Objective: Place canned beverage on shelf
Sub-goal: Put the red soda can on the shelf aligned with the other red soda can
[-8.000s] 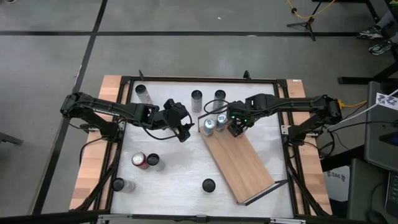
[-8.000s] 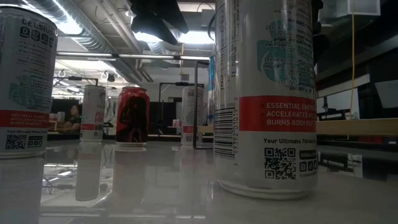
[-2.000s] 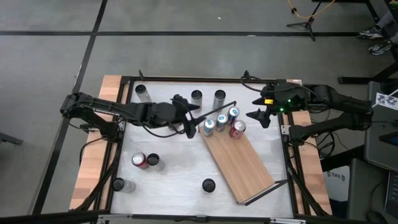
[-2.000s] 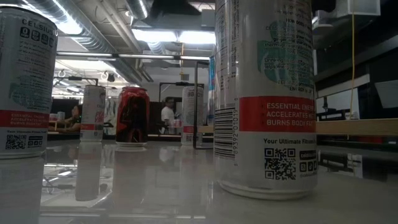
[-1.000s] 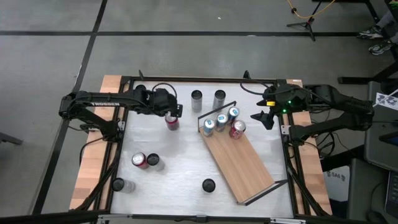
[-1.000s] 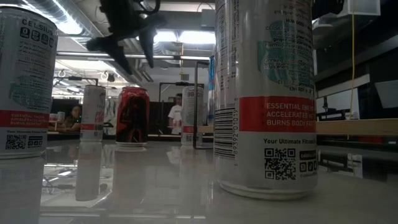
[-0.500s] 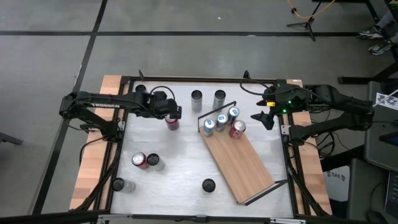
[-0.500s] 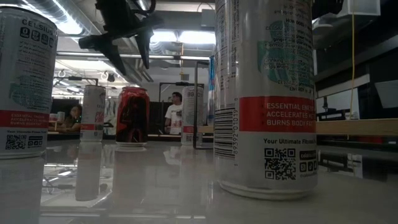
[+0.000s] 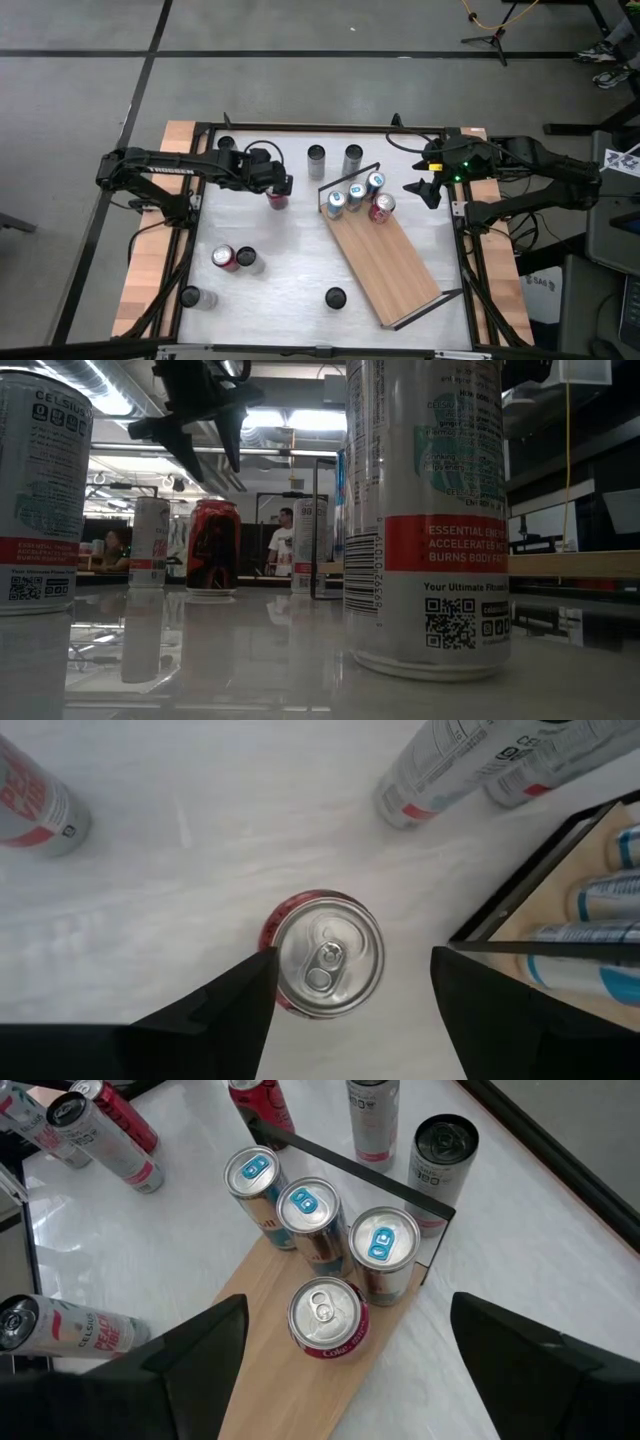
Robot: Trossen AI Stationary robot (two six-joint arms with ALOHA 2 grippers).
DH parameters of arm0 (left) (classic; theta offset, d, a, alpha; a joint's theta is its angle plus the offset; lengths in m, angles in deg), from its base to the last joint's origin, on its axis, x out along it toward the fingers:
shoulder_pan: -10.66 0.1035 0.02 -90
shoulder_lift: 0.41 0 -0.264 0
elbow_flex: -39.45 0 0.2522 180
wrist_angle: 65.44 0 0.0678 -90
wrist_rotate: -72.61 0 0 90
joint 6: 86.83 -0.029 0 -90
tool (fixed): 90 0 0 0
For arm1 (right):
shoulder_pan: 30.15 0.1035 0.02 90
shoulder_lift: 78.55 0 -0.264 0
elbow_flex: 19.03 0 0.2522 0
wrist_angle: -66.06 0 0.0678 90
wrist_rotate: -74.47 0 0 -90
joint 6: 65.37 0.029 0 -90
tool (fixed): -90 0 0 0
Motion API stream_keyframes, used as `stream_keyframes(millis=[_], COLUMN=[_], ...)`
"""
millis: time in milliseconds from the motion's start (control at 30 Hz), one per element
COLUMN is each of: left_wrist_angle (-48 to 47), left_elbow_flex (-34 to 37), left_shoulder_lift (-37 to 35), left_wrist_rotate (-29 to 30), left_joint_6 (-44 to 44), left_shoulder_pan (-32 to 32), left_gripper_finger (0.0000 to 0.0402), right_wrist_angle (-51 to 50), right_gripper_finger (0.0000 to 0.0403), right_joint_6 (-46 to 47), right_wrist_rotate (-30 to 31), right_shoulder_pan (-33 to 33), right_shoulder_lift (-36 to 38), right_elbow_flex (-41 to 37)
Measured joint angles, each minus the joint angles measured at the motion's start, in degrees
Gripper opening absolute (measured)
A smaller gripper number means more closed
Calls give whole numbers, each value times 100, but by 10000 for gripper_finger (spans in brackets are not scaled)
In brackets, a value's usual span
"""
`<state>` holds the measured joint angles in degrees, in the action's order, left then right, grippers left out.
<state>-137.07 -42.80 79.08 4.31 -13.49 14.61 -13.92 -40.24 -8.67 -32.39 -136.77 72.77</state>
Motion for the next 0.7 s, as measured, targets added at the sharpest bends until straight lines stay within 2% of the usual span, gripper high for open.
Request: stream_keyframes(millis=[167,467,700], left_wrist_angle=[0,12,163], left_elbow_flex=[0,2,100], left_shoulder_lift=[0,79,554], left_wrist_rotate=[-64,138,150], left_joint_6=[-67,-168,-147], left_shoulder_pan=[0,0,0], left_gripper_finger=[269,346,356], right_wrist_angle=[0,0,9], right_gripper_finger=[337,337,337], right_joint_6=[1,3,3], right_wrist_rotate=[0,0,-3], right_shoulder_pan=[-2,0,0], right_shoulder_lift=[0,0,0], right_elbow_flex=[0,0,0])
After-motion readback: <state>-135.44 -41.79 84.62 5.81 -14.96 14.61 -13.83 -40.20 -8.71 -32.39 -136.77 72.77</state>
